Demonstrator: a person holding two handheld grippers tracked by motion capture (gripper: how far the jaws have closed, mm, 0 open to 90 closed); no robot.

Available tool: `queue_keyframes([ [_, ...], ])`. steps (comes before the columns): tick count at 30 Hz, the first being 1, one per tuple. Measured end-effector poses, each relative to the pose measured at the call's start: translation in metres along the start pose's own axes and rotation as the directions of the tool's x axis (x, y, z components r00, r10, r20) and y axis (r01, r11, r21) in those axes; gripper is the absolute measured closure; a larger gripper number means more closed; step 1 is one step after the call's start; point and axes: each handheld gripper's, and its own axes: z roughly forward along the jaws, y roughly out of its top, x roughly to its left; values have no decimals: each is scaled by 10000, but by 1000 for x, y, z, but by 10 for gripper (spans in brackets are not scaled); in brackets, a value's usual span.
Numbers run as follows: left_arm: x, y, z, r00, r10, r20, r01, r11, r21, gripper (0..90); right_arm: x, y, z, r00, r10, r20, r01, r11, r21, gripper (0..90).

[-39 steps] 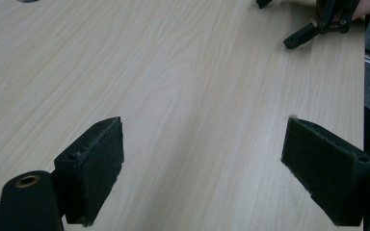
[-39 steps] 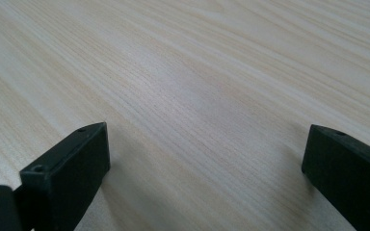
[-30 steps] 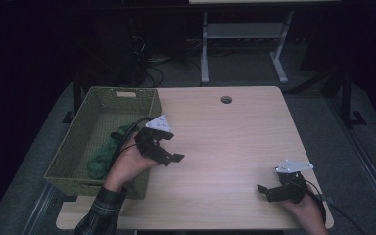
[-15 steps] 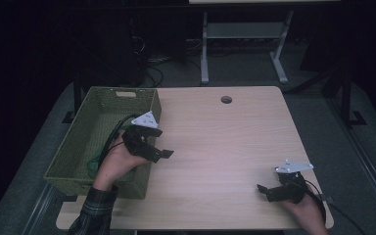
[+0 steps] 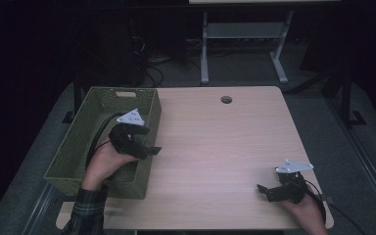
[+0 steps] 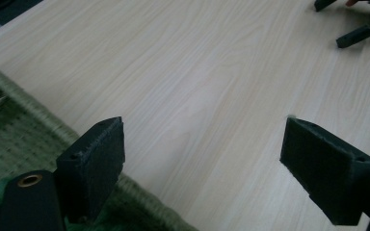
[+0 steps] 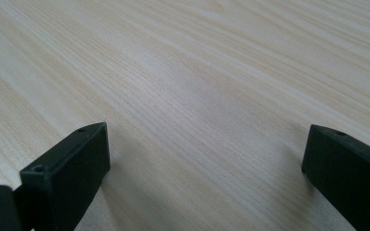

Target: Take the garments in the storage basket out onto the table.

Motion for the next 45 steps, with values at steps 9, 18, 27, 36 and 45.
queue_keyframes([
  [9,14,-12,-18,9986,-375,-383,370,9992,-138,176,0,0,0,10000,1,0,-1,10000,2,24],
  [18,26,-26,-34,9933,-708,-910,706,9975,-61,217,0,0,0,10000,2,0,-2,10000,-1,24],
  [27,37,-43,-39,9837,-934,-1536,1011,9939,433,250,0,0,0,10000,10,0,-10,10000,8,24],
  [36,38,-58,-42,9792,-1090,-1710,1250,9885,857,289,0,0,0,10000,12,-2,-12,10000,9,24],
  [45,46,-76,-41,9747,-1301,-1816,1575,9767,1455,326,0,0,0,10000,18,9,-18,10000,10,24],
])
